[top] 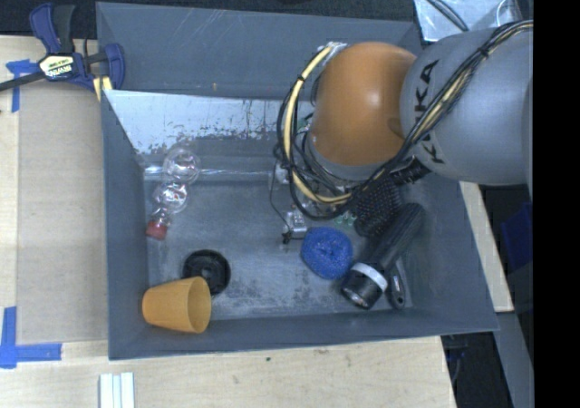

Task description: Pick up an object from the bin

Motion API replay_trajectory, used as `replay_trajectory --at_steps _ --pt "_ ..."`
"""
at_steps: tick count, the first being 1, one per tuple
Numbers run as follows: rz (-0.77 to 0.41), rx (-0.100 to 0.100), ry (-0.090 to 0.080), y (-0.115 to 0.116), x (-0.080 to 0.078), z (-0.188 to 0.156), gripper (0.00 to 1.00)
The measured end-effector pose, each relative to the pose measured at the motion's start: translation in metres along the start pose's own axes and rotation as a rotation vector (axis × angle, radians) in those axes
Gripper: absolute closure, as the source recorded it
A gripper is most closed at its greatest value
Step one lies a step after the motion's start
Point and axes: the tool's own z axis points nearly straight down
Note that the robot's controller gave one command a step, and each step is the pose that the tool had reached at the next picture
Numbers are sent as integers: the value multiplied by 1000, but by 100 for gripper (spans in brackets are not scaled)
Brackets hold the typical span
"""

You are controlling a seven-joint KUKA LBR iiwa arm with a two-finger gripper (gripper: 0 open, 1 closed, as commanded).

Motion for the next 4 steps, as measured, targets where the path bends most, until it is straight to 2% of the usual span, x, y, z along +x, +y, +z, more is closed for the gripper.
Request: replay_trajectory --at_steps 1,2,3,4 --pt "-161 -1 9 97 -3 97 0" --pt "-240 -1 -6 73 7 32 0" --pt "-433 -1 11 145 49 65 0" --pt "-687 1 -11 151 4 96 0"
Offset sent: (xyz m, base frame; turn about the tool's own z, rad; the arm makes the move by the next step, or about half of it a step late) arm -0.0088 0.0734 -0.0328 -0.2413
